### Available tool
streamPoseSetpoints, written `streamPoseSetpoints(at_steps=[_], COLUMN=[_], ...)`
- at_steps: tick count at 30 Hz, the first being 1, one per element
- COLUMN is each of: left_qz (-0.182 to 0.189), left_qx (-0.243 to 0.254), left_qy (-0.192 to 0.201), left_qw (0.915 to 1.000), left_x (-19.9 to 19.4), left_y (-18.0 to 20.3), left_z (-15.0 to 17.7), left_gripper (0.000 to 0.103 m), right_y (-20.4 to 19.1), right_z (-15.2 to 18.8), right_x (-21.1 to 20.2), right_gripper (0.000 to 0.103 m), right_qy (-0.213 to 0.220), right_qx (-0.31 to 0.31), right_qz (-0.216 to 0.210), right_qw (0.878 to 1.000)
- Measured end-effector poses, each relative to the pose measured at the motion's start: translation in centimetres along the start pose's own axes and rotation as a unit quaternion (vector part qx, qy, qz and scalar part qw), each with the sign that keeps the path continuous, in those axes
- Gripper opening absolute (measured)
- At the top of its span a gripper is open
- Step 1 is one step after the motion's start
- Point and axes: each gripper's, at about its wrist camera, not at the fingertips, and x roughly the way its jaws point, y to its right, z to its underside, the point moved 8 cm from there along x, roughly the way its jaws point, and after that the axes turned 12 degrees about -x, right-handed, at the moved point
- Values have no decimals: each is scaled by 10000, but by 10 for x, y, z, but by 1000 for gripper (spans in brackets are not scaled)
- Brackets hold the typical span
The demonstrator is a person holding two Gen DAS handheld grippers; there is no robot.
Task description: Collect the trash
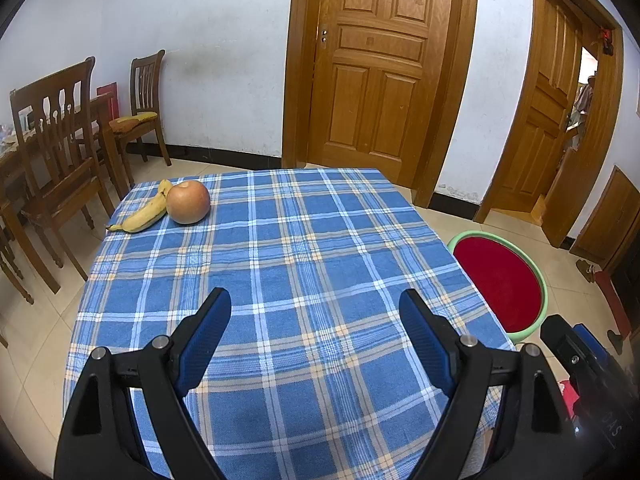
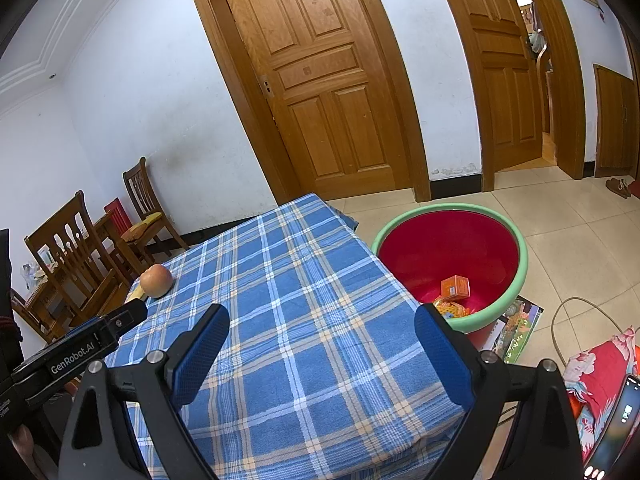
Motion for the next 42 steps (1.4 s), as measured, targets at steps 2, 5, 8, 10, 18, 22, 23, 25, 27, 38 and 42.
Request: streamPoseSetpoints(at_steps=[2, 5, 8, 10, 18, 22, 23, 25, 27, 38, 42], left_qz=[-3, 3, 0, -2, -3, 0, 1, 3, 6, 11, 17], left_qx=[-2, -6, -1, -2, -2, -1, 0, -2, -1, 14, 17], left_qy=[3, -7, -2, -2, 2, 2, 3, 4, 5, 14, 11], left_qw=[10000, 10000, 10000, 10000, 10000, 10000, 10000, 10000, 10000, 10000, 10000], left_x=[0, 0, 0, 0, 0, 0, 0, 0, 0, -2, -3], left_y=[0, 0, 0, 0, 0, 0, 0, 0, 0, 2, 3], left_z=[1, 1, 0, 0, 1, 0, 0, 0, 1, 1, 1], left_gripper=[85, 85, 85, 85, 85, 85, 85, 85, 85, 85, 85], right_y=[1, 1, 1, 1, 1, 2, 0, 2, 2, 1, 1], right_z=[0, 0, 0, 0, 1, 0, 0, 0, 0, 0, 1], right_x=[1, 1, 1, 1, 1, 1, -1, 1, 1, -1, 0], right_gripper=[96, 96, 96, 96, 96, 96, 96, 96, 96, 96, 96], right_qy=[2, -2, 0, 0, 1, 2, 6, 6, 2, 9, 6], right_qx=[-2, 3, 0, 2, 3, 6, 4, 6, 7, 8, 16], right_qz=[0, -5, -2, -3, -2, -1, 0, -6, -3, -9, -7], right_qw=[10000, 10000, 10000, 10000, 10000, 10000, 10000, 10000, 10000, 10000, 10000])
